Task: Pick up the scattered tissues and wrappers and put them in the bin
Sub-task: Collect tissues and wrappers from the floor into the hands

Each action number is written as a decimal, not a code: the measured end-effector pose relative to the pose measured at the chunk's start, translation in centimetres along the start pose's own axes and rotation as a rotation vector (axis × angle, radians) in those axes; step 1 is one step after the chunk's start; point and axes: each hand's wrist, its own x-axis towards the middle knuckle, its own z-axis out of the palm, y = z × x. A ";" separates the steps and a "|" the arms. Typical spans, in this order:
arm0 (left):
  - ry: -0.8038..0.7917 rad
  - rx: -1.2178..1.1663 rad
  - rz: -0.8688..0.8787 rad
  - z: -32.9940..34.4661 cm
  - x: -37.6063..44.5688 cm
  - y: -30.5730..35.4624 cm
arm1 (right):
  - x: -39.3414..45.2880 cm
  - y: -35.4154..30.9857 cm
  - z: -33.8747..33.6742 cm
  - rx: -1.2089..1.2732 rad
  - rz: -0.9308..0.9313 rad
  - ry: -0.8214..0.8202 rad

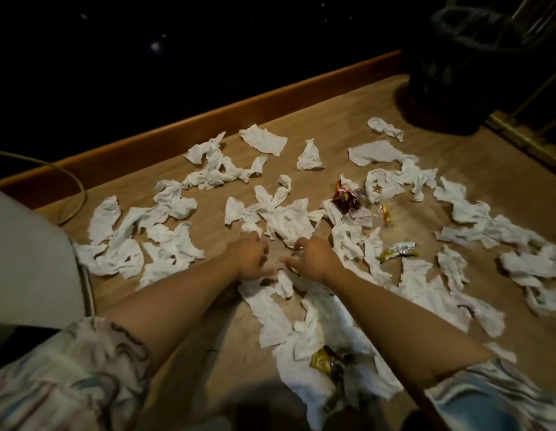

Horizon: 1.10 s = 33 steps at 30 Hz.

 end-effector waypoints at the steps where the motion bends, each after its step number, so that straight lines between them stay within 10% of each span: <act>1: -0.025 0.010 -0.025 1.4 -0.9 -0.1 | -0.7 -0.1 1.1 -0.059 0.034 -0.028; 10: 0.033 0.103 -0.017 6.7 -3.7 0.1 | -3.6 -0.4 6.3 0.096 -0.011 0.099; 22: 0.237 -0.739 -0.011 1.8 -0.7 2.6 | -4.9 1.3 0.1 0.836 0.148 0.579; 33: -0.082 -0.194 0.519 6.5 1.9 10.4 | -12.1 7.8 3.1 1.327 0.622 0.753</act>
